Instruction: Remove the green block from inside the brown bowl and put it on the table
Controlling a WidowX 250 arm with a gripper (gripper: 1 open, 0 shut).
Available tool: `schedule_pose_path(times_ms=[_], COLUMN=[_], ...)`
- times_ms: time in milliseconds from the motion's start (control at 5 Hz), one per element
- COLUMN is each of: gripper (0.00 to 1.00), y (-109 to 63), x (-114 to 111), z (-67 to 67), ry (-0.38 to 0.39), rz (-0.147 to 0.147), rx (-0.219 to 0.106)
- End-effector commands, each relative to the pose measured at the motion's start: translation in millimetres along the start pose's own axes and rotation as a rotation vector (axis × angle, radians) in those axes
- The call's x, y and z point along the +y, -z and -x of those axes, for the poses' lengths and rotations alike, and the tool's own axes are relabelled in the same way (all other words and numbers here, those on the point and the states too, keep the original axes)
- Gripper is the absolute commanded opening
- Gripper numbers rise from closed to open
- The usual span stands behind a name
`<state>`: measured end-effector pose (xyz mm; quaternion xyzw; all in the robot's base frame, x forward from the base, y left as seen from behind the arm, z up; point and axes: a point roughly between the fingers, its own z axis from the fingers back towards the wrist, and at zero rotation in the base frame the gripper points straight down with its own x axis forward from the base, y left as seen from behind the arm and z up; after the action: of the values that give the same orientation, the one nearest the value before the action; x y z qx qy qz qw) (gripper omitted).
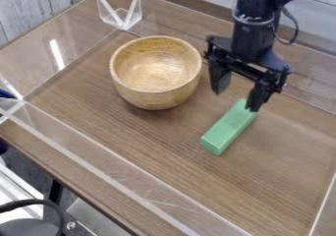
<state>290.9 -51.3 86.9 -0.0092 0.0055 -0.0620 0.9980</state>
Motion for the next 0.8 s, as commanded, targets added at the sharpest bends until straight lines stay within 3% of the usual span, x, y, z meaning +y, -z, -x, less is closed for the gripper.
schedule_pose_path(times_ms=[0,200,600], gripper=[1.00,1.00,1.00], y=[-22.8,-16.1,-15.8], x=[-1,0,-11], z=[-5.3,-3.6,3.1], ry=[0.041,0.074,0.091], rz=[-0.019,-0.033,-0.037], rx=[-0.056,-0.022,-0.081])
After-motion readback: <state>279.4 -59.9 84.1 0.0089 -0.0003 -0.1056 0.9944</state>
